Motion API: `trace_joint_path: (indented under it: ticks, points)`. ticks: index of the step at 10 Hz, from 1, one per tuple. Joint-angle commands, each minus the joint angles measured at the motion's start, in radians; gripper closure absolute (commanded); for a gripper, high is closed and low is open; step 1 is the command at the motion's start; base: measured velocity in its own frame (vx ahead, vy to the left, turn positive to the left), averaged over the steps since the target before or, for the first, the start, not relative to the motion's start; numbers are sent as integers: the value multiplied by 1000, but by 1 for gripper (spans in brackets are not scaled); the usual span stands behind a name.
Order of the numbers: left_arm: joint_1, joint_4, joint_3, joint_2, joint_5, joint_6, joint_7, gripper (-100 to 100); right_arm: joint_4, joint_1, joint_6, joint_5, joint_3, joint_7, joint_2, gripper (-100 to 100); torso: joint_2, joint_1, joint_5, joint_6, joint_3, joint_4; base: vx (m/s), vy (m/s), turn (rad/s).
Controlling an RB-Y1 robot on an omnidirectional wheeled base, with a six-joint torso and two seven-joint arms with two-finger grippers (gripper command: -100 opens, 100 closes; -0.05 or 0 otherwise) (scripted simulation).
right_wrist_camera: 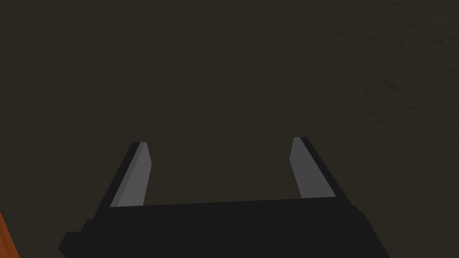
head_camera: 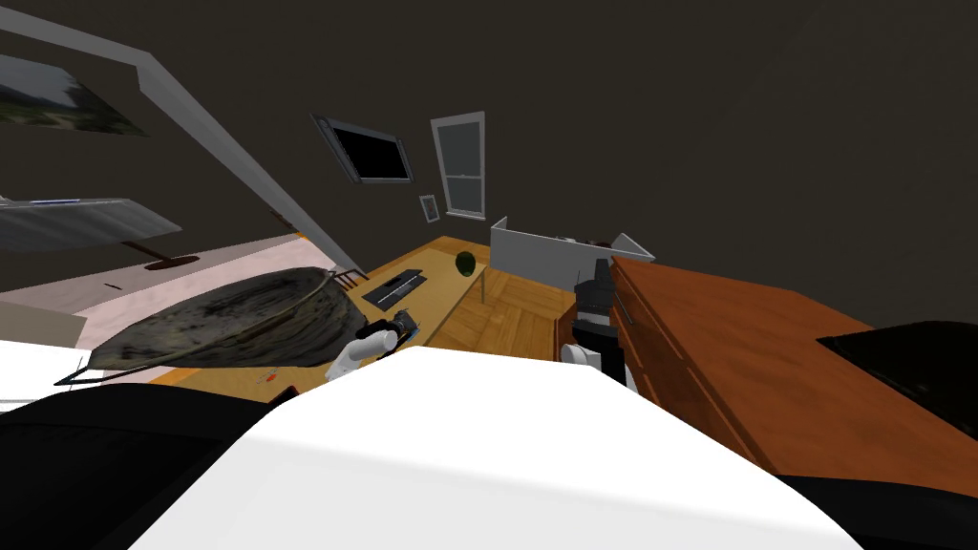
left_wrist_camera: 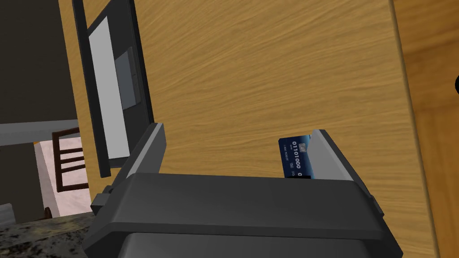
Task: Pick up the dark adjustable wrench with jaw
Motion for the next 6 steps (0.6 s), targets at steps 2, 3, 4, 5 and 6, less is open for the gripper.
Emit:
trace_joint_path:
  ticks: [2,3,4,5,6]
  points:
    - [-4,18,9,6,0,56,6,-100,0,0,0,0,0,0,0,0,0,0,0,0,0,0,51,-3,20]
    - [-6,62,25,23,8,97,13,-100,0,0,0,0,0,0,0,0,1,0,0,1,0,0,63,-7,59]
    - [-6,62,25,23,8,118,13,-100,0,0,0,0,0,0,0,0,0,0,0,0,0,0,68,-7,45]
    - [-8,99,41,39,15,150,19,-100,0,0,0,0,0,0,0,0,0,0,0,0,0,0,81,-12,75]
    - [-8,105,41,39,15,178,19,-100,0,0,0,0,0,0,0,0,-1,0,0,0,-1,0,73,-11,35]
